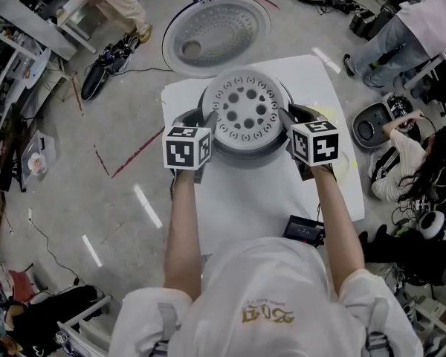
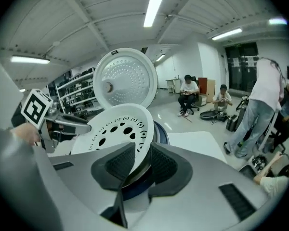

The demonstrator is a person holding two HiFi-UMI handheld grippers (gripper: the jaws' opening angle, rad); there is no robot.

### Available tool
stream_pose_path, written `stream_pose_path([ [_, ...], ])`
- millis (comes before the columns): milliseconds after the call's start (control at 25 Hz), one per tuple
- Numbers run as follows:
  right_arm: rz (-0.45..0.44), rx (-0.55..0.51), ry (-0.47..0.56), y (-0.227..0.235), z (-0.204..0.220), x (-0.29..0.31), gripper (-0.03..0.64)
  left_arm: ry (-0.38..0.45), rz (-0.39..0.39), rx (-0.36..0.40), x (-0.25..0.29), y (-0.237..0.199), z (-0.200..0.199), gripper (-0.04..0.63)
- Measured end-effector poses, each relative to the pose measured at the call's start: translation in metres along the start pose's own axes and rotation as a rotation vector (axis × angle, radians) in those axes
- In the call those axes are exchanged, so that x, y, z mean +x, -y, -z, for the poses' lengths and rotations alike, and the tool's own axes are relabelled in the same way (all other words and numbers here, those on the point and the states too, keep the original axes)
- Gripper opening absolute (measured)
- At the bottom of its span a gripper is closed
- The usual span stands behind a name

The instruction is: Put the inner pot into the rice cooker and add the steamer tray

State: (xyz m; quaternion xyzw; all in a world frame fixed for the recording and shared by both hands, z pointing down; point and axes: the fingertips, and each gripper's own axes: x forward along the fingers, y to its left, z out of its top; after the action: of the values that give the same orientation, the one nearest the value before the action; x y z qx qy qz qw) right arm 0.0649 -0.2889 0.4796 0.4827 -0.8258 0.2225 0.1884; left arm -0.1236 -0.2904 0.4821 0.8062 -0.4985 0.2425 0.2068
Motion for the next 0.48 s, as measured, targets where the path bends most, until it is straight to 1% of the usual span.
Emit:
stream_pose_path([
  [80,0.034,-0.066,-0.007,-0.0015,0.0016,0.0013,0.11,-0.006,-0.008,0.014,-0.0001,-0.0003,0.0018,0.146],
  [200,0.06,-0.137,-0.02,0.0013,0.0021,0.0029,0.112,-0.022,-0.026,0.046,0.0038,0.0022,0.0018,0.16],
  [240,0.065,-0.156,-0.028,0.0024,0.003,0.0035,0.109,-0.024,-0.03,0.054,0.0055,0.0035,0.0014,0.164],
  [280,0.069,-0.174,-0.036,0.003,0.0047,0.004,0.093,-0.023,-0.033,0.063,0.0066,0.0049,0.0011,0.17],
  [360,0.083,-0.198,-0.039,0.0022,0.0083,0.0046,0.079,-0.02,-0.038,0.089,0.0068,0.0066,0.0027,0.178],
  [480,0.093,-0.202,-0.033,-0.0041,0.0083,0.0064,0.08,-0.022,-0.052,0.139,0.0051,0.0042,0.0054,0.192],
])
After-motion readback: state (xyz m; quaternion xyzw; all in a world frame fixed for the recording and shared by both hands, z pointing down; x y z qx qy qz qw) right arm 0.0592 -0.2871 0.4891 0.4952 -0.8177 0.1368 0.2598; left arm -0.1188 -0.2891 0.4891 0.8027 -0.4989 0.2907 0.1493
